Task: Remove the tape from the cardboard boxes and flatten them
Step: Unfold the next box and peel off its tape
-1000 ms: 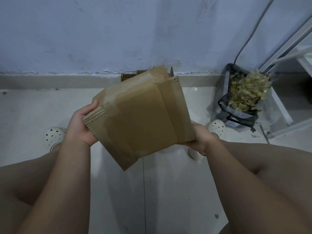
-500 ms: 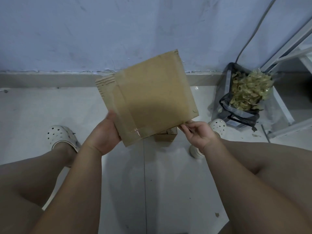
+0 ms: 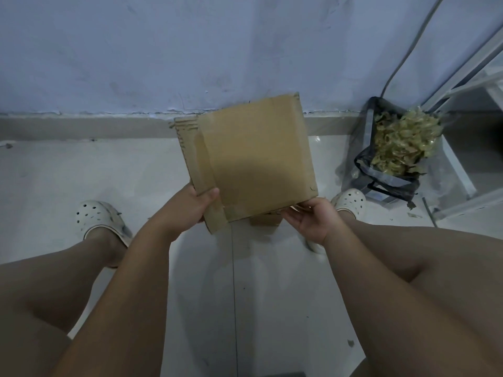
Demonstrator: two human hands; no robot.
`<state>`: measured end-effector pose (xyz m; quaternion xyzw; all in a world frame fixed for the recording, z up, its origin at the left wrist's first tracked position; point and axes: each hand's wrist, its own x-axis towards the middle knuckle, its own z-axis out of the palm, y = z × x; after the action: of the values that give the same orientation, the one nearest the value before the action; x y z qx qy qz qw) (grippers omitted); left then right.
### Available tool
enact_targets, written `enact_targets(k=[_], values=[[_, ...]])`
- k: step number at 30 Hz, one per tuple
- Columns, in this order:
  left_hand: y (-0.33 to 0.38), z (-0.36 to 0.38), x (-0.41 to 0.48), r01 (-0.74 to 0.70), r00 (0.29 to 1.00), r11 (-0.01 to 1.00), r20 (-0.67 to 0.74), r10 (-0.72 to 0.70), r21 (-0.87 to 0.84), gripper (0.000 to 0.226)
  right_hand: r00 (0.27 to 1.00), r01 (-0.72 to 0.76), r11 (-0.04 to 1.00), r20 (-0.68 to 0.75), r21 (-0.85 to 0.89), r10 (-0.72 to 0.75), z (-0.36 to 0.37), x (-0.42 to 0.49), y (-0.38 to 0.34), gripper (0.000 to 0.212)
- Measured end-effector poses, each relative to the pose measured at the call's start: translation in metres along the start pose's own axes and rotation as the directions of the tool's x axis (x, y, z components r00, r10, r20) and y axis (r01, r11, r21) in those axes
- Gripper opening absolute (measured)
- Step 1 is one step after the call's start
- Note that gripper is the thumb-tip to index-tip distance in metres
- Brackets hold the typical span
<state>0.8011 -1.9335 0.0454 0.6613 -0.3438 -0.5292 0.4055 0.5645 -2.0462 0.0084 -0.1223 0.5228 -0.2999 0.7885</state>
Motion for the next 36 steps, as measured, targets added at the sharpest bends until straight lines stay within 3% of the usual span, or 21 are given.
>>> enact_targets(k=[3, 6, 8, 9, 12, 15, 18, 20, 21, 23, 25, 28, 30, 34, 36], values=[[-0.001, 0.007, -0.001, 0.082, 0.997, 0.971, 0.01, -0.082, -0.223, 0.029, 0.999, 0.031, 0.989, 0.019, 0.147, -0.034, 0.003, 0.002, 0.001, 0.023], [-0.001, 0.019, -0.002, 0.139, 0.99, 0.893, 0.038, -0.136, -0.427, 0.039, 0.994, 0.027, 0.928, 0.086, 0.371, -0.063, -0.003, 0.005, 0.002, 0.08], [-0.001, 0.03, -0.002, 0.147, 0.988, 0.855, 0.027, -0.154, -0.497, 0.041, 0.981, 0.037, 0.935, 0.167, 0.353, -0.102, -0.003, 0.004, 0.002, 0.101], [-0.001, 0.035, -0.003, 0.152, 0.986, 0.853, 0.024, -0.162, -0.499, 0.041, 0.973, 0.038, 0.953, 0.207, 0.3, -0.104, -0.001, 0.002, 0.002, 0.099], [-0.001, 0.044, -0.003, 0.186, 0.983, 0.873, 0.08, -0.167, -0.451, 0.042, 0.961, 0.045, 0.993, 0.268, 0.112, -0.074, 0.01, -0.001, 0.002, 0.065], [0.001, 0.047, -0.003, 0.207, 0.976, 0.866, 0.162, -0.148, -0.454, 0.038, 0.972, 0.055, 0.992, 0.22, 0.113, -0.079, 0.014, -0.002, 0.005, 0.029], [0.0, 0.05, 0.001, 0.119, 0.991, 0.935, -0.024, -0.135, -0.335, 0.035, 0.98, 0.082, 0.987, 0.167, 0.139, -0.105, 0.016, 0.0, 0.002, 0.009], [-0.003, 0.051, 0.005, 0.031, 0.948, 0.954, -0.295, -0.122, -0.297, 0.018, 0.985, 0.098, 0.989, 0.134, 0.112, -0.113, 0.017, 0.002, 0.0, 0.008], [-0.006, 0.049, 0.007, 0.012, 0.89, 0.954, -0.431, -0.146, -0.299, 0.013, 0.986, 0.099, 0.991, 0.127, 0.096, -0.11, 0.016, 0.002, 0.0, 0.008], [-0.013, 0.04, 0.011, 0.02, 0.762, 0.945, -0.607, -0.227, -0.327, 0.026, 0.986, 0.093, 0.994, 0.135, 0.054, -0.099, 0.013, 0.002, 0.002, 0.011], [-0.018, 0.026, 0.015, 0.028, 0.707, 0.927, -0.648, -0.284, -0.375, 0.046, 0.984, 0.086, 0.996, 0.159, 0.008, -0.086, 0.009, 0.002, 0.004, 0.017], [-0.023, 0.004, 0.02, 0.008, 0.681, 0.899, -0.656, -0.326, -0.438, 0.077, 0.981, 0.054, 0.996, 0.19, -0.067, -0.04, 0.003, 0.001, 0.01, 0.041], [-0.028, -0.009, 0.021, -0.025, 0.655, 0.88, -0.673, -0.344, -0.474, 0.086, 0.98, 0.017, 0.994, 0.201, -0.105, 0.004, 0.0, 0.001, 0.015, 0.043], [-0.043, -0.03, 0.019, -0.038, 0.607, 0.831, -0.673, -0.422, -0.555, 0.085, 0.987, -0.011, 0.988, 0.155, -0.153, 0.035, -0.007, 0.002, 0.021, 0.045], [-0.051, -0.035, 0.018, -0.065, 0.613, 0.781, -0.643, -0.46, -0.621, 0.062, 0.997, 0.002, 0.989, 0.081, -0.149, 0.01, -0.012, 0.005, 0.022, 0.043]])
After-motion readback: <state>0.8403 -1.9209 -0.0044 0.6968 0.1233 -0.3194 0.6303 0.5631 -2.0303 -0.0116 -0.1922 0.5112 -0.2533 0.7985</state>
